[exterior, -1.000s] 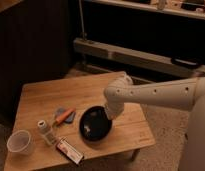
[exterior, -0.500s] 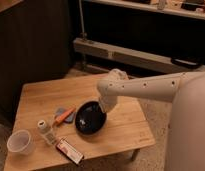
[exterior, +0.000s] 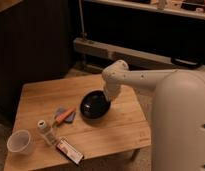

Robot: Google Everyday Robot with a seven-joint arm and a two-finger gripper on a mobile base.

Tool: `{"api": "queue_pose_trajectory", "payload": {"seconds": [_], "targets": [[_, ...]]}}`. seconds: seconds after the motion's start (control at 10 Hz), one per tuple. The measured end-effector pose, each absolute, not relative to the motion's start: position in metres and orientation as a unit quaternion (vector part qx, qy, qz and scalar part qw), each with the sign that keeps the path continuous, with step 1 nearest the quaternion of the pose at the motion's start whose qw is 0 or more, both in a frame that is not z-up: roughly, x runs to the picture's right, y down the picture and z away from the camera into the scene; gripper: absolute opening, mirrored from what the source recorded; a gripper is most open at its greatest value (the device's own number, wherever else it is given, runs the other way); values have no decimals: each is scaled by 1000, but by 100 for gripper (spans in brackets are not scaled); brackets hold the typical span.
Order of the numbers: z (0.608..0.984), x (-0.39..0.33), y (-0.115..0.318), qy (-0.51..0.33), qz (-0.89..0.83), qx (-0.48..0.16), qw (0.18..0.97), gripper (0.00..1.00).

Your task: Drag the ceramic bowl in a circle

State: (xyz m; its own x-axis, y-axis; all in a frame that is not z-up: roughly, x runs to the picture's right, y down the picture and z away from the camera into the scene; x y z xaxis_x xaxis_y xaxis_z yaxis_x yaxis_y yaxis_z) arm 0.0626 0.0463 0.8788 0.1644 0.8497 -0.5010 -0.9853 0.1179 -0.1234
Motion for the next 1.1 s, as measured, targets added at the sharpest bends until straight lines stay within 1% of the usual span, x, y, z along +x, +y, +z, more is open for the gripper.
{"api": "queue_pose_trajectory", "payload": {"seconds": [0.2, 0.4, 0.9, 1.1], "targets": [[892, 80, 46, 173, 640, -213, 718, 0], [894, 109, 56, 195, 650, -204, 706, 0], [876, 203, 89, 244, 690, -178, 658, 0], [866, 220, 101, 254, 697, -177, 647, 0]]}}
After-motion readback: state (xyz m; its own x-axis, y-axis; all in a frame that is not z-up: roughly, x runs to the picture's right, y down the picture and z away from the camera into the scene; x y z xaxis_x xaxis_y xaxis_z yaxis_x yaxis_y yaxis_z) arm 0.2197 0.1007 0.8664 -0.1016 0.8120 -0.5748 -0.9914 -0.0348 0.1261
